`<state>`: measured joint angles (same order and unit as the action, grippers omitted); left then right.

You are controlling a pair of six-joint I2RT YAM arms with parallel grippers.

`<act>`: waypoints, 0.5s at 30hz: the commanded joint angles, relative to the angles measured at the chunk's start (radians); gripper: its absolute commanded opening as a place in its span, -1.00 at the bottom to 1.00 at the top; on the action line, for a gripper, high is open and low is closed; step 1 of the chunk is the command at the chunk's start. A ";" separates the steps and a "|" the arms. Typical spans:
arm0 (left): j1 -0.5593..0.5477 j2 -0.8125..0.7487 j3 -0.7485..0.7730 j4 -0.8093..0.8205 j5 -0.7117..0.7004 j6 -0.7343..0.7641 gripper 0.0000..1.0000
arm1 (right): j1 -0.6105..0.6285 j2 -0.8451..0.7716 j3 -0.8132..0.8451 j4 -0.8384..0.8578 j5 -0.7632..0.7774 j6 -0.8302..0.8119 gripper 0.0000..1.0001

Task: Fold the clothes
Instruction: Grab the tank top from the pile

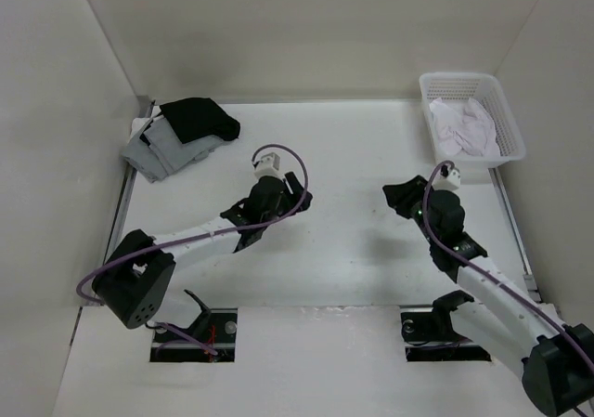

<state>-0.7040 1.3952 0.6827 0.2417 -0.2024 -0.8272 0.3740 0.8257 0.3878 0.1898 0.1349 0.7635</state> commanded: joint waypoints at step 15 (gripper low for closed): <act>-0.257 0.114 -0.060 0.323 0.109 0.105 -0.05 | -0.574 0.537 0.725 -0.239 -0.043 -0.145 -0.92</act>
<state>-0.9684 1.4925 0.6197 0.4656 -0.1402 -0.7452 -0.1570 1.2411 1.0142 0.0071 0.1249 0.6613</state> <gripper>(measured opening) 0.470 0.030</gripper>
